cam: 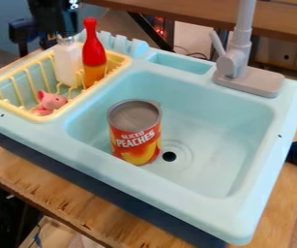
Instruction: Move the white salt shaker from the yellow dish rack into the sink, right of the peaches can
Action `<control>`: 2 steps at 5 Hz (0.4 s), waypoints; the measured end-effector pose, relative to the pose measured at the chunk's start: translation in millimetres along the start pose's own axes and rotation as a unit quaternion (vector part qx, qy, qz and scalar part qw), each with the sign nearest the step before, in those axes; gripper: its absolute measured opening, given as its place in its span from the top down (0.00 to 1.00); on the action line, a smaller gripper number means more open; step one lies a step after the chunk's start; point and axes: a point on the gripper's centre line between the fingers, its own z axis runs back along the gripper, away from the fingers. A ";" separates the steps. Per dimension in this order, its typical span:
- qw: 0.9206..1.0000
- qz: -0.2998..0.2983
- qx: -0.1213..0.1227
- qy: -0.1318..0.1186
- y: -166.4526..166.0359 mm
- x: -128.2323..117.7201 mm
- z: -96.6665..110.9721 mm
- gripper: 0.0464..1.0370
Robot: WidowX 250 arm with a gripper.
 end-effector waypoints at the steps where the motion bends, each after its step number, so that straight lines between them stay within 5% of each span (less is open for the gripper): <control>1: 1.000 0.001 -0.002 0.000 -3.8 1.7 -1.2 0.04; 2: 1.000 0.011 0.009 0.012 -2.9 0.9 -2.7 0.04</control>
